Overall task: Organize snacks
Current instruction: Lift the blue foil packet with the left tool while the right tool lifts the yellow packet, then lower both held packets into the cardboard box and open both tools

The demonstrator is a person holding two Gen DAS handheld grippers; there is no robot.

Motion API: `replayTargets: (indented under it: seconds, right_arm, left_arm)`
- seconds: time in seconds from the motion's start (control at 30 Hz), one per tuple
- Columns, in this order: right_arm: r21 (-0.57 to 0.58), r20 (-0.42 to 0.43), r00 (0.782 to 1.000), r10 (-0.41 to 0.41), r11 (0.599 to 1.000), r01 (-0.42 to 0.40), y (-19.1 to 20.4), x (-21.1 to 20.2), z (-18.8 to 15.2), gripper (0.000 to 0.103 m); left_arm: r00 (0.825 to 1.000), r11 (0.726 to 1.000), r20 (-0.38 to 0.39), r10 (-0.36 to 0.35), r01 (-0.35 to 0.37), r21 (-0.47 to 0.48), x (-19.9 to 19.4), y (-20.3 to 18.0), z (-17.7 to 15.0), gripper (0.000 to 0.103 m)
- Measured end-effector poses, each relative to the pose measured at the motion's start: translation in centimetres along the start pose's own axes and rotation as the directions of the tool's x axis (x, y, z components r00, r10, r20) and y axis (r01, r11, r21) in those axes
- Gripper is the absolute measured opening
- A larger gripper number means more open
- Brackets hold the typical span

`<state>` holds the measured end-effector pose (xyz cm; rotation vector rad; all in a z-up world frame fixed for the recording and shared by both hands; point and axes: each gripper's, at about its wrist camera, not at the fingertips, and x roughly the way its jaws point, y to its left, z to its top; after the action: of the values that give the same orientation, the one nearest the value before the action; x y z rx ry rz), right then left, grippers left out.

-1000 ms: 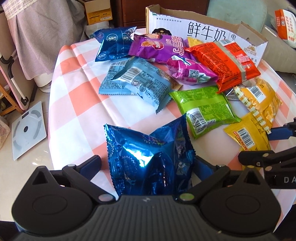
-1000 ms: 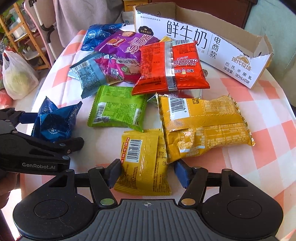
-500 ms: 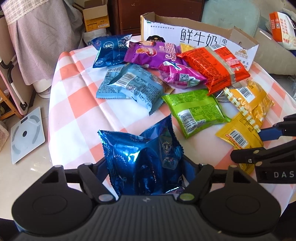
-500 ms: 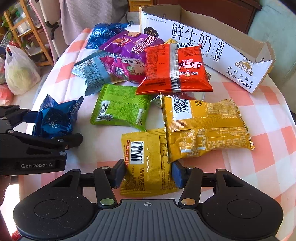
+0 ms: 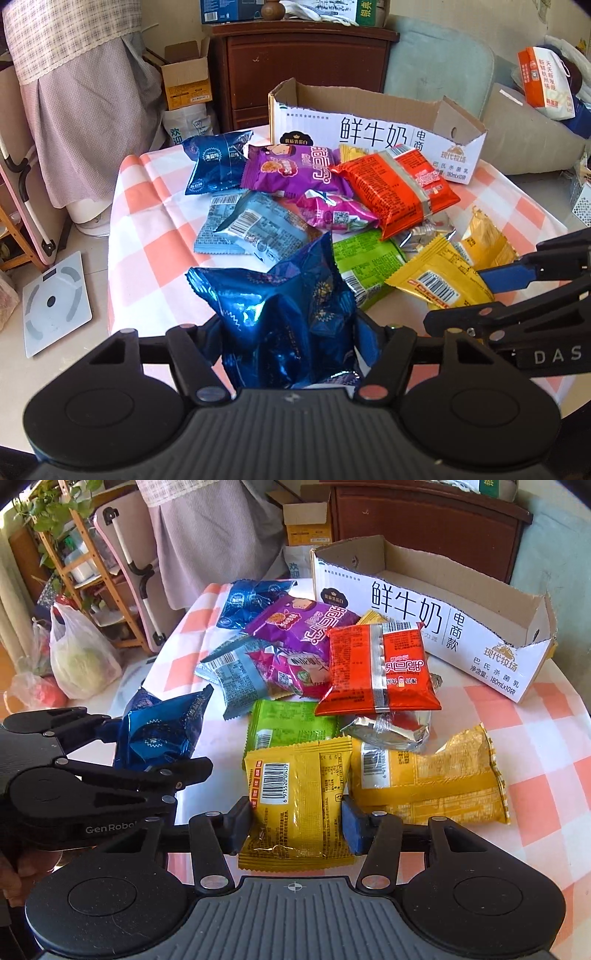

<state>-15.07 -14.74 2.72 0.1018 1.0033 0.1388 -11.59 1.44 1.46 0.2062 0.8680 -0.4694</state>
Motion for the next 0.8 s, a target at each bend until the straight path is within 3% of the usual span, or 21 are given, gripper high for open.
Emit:
replayTargets:
  seconds: [0.3,0.8]
  right_arm:
    - [0.030,0.082,0.997,-0.006,1.000,0.003,-0.5,-1.3,1.6,0.049]
    - [0.123,0.188,0.977,-0.100,0.989,0.078,-2.7,-2.1,5.3,0.049]
  left_arm:
    - [0.998,0.999,0.059,0.018,-0.019,0.026,-1.1,-0.5,2.6,0.067]
    - [0.994,0.997,0.104,0.047,-0.053,0.058,1.1,-0.7,8.3,0.067]
